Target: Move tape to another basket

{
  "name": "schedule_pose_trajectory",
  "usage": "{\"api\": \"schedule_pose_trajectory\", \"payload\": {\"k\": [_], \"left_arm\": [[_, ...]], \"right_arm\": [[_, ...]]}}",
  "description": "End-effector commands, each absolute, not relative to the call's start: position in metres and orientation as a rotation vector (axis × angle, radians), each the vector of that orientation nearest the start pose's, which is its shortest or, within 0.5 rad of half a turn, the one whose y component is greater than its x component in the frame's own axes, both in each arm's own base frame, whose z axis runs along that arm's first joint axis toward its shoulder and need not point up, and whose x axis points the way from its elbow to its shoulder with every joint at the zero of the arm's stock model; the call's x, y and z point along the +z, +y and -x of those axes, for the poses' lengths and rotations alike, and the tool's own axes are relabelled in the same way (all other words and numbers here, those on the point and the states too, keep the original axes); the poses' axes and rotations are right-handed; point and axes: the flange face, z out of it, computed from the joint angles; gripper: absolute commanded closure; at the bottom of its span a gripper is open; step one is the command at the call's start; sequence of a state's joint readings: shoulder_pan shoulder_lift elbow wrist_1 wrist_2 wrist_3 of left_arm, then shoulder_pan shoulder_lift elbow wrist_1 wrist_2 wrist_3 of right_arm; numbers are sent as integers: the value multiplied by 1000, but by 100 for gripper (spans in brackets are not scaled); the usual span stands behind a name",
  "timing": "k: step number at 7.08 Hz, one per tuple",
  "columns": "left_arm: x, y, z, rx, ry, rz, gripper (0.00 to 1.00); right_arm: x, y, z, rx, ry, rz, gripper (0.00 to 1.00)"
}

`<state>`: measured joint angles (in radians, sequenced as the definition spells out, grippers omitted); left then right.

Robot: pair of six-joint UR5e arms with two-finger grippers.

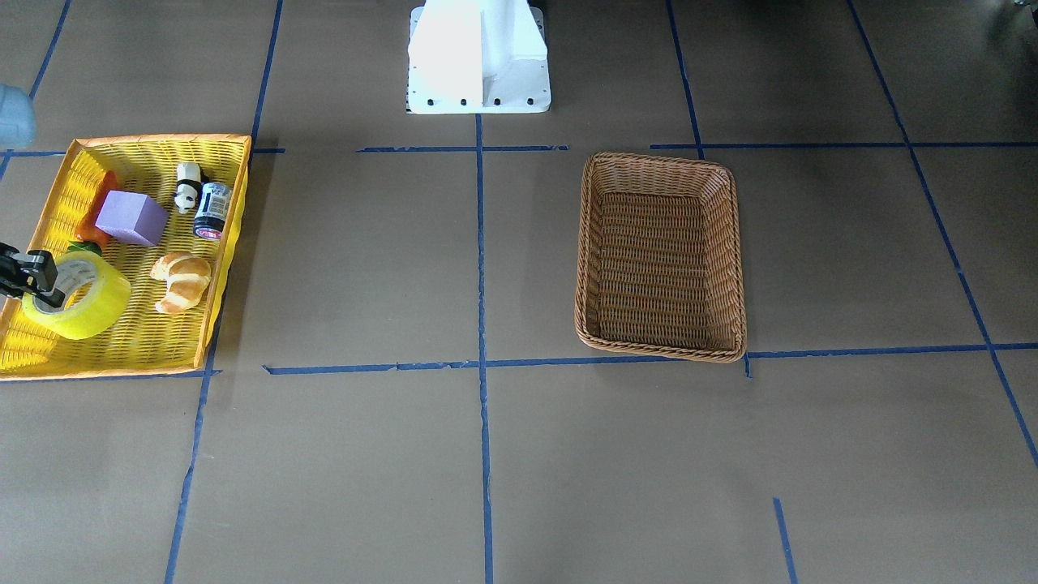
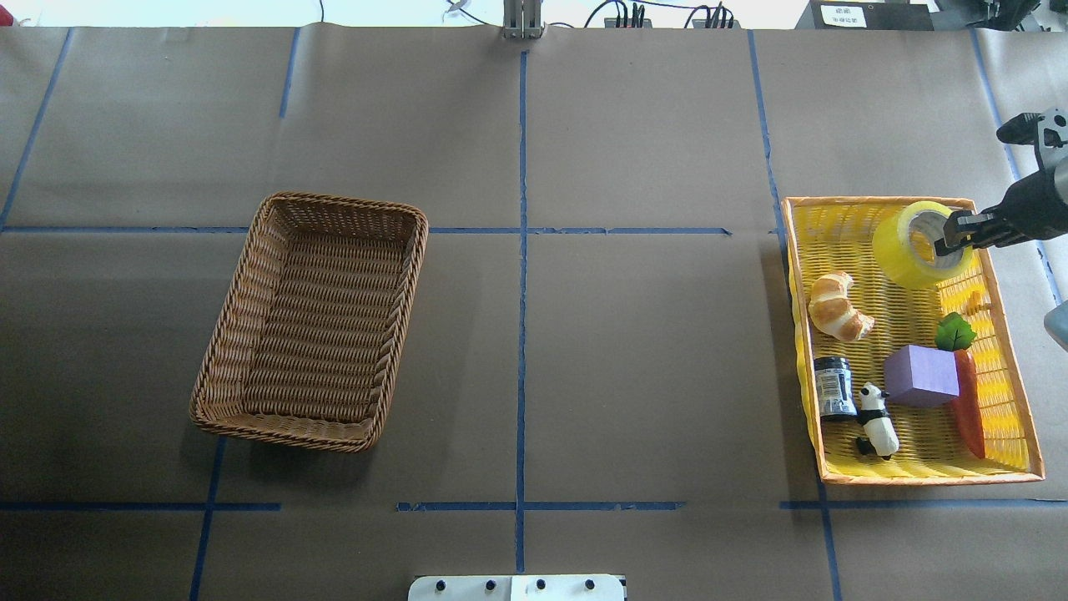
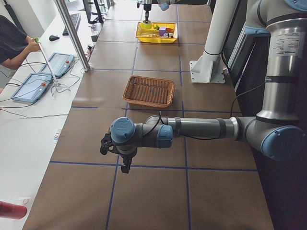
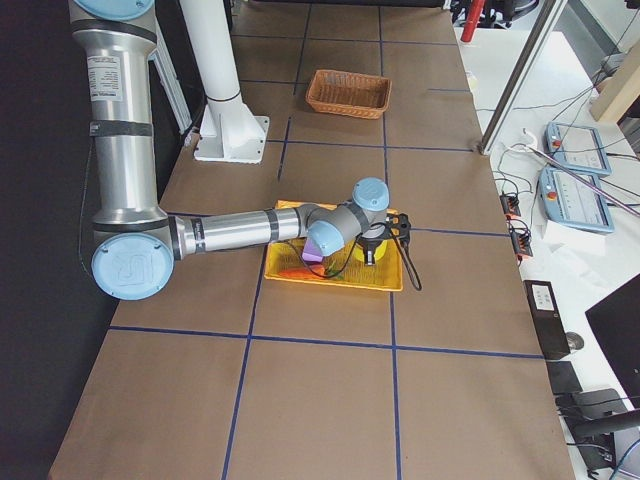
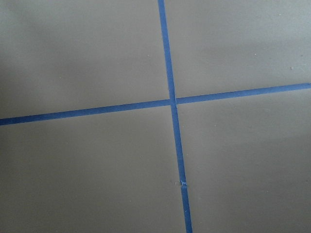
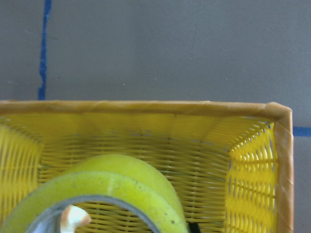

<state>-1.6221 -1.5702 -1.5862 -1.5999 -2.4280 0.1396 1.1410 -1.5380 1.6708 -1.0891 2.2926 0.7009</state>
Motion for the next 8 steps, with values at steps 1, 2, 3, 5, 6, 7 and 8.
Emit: {"api": "schedule_pose_trajectory", "payload": {"k": [1,2,3,5,6,7,8], "left_arm": [[620,-493,82,121,846,-162,0],[610,-497,75,142,850,-174,0],[600,-500,56,139,890,-156,0],[557,-507,-6,5,966,-113,0],[543,-503,-46,-29,1028,-85,0],[523,-496,-97,-85,1093,-57,0],[506,-481,-141,-132,1164,-20,0]], "right_arm": [[461,-524,160,150,-1007,-135,100],[414,-539,181,228,-1077,-90,100],[389,-535,210,246,-1130,-65,100],[368,-509,251,320,-1275,-1,100],[355,-491,276,380,-1336,38,100],[342,-466,309,426,-1435,48,99],[335,-446,332,463,-1502,58,99]]}}
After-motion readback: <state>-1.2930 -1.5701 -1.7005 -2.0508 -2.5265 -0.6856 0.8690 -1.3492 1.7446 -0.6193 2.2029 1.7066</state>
